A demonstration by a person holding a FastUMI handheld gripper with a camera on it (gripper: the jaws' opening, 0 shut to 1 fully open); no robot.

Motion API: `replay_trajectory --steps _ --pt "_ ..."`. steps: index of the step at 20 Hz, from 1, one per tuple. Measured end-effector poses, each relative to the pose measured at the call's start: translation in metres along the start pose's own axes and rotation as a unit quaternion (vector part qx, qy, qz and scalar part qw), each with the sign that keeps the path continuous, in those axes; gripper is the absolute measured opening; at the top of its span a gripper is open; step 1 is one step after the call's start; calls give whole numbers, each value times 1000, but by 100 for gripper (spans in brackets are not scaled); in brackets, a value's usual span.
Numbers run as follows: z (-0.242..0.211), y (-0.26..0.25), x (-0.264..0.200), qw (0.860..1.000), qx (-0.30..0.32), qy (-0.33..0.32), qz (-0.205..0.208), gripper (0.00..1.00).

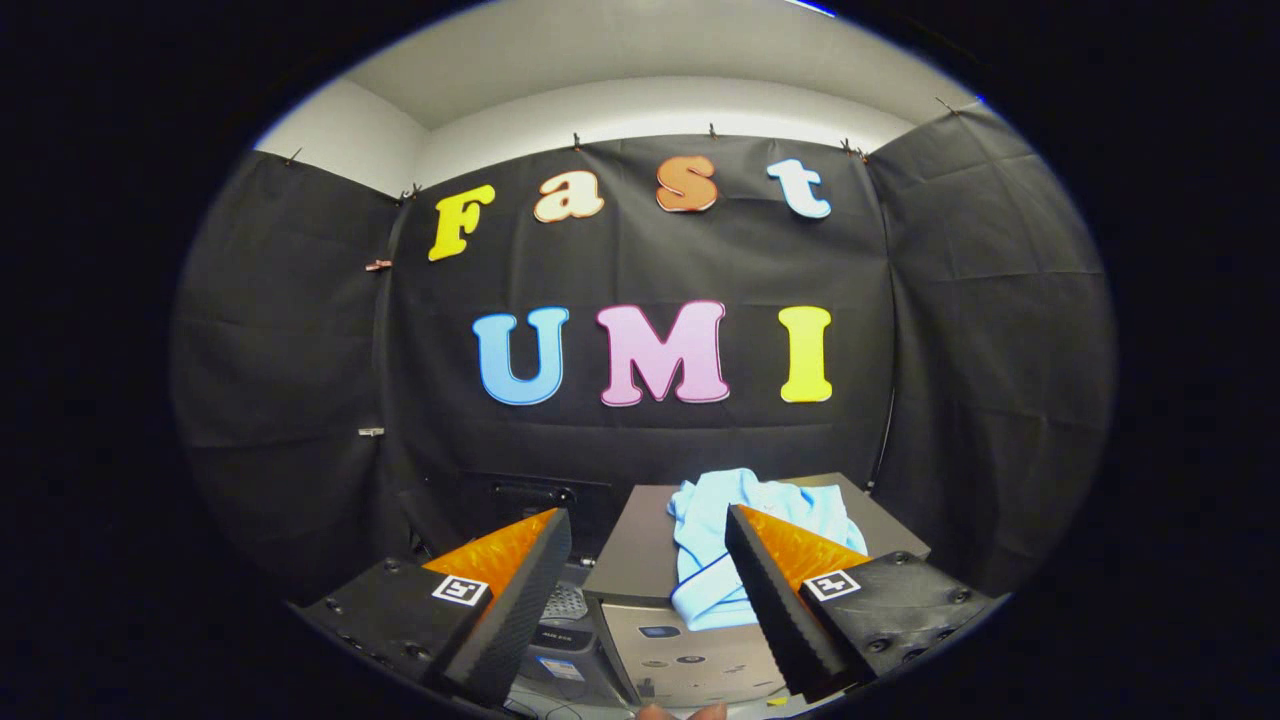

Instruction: Put the clothes into the washing machine and then close the washing machine lid.

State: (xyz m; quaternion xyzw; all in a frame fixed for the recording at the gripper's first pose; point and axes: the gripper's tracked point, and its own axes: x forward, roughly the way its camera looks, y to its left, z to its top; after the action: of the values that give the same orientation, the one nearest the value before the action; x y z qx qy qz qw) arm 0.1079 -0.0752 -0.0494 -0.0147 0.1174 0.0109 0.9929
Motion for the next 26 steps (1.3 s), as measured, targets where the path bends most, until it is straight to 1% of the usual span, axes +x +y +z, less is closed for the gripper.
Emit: replay_trajectory --steps 2,7,11,16,18,20,23,24,26 --pt "-7 -13 16 1000 4 17 -2 99" --pt "-23 -45 58 999 -16 49 -10 99" --pt "-20 -55 89 998 -14 55 -14 99" --pt "-9 -79 127 996 2 83 -27 99" --pt "-12 -93 143 995 -18 93 -36 99" --pt "-18 -111 160 992 -30 111 -50 99" --pt "-36 -140 186 984 -26 156 -80 99" --pt "-46 -147 192 981 -20 174 -87 98" --pt "-63 -149 199 974 1 211 -86 99"
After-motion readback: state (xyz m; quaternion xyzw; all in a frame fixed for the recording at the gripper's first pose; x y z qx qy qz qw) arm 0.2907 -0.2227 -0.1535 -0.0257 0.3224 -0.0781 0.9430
